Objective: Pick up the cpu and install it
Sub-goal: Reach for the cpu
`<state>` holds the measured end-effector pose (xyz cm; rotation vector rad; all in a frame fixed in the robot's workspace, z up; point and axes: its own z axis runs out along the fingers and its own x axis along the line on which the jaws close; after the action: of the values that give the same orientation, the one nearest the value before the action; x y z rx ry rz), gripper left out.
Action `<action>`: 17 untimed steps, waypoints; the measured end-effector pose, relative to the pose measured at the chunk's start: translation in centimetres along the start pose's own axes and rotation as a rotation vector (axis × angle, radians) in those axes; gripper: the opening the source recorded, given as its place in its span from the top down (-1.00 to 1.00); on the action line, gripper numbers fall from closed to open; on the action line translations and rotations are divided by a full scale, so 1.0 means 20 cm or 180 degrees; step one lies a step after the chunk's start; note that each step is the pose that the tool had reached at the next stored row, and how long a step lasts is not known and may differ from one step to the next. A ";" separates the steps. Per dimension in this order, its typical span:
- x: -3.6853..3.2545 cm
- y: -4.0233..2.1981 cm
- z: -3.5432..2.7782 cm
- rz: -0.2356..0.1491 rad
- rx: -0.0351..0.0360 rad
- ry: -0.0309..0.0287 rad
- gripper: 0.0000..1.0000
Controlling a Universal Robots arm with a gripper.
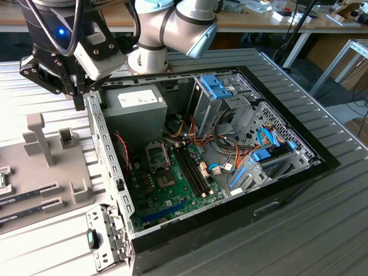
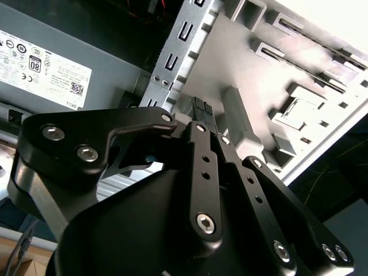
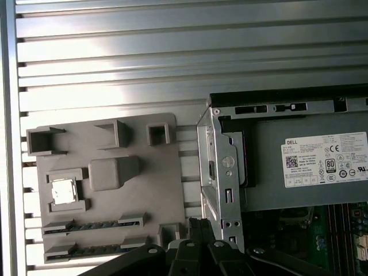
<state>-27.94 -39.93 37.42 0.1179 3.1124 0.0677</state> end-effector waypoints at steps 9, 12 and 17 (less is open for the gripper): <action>0.022 -0.002 0.001 0.0000 0.0000 0.0000 0.79; 0.026 -0.002 0.001 0.0000 0.0000 0.0000 0.79; 0.045 -0.004 0.001 0.0000 0.0000 0.0000 0.79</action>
<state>-28.84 -39.93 37.37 0.1179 3.1125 0.0676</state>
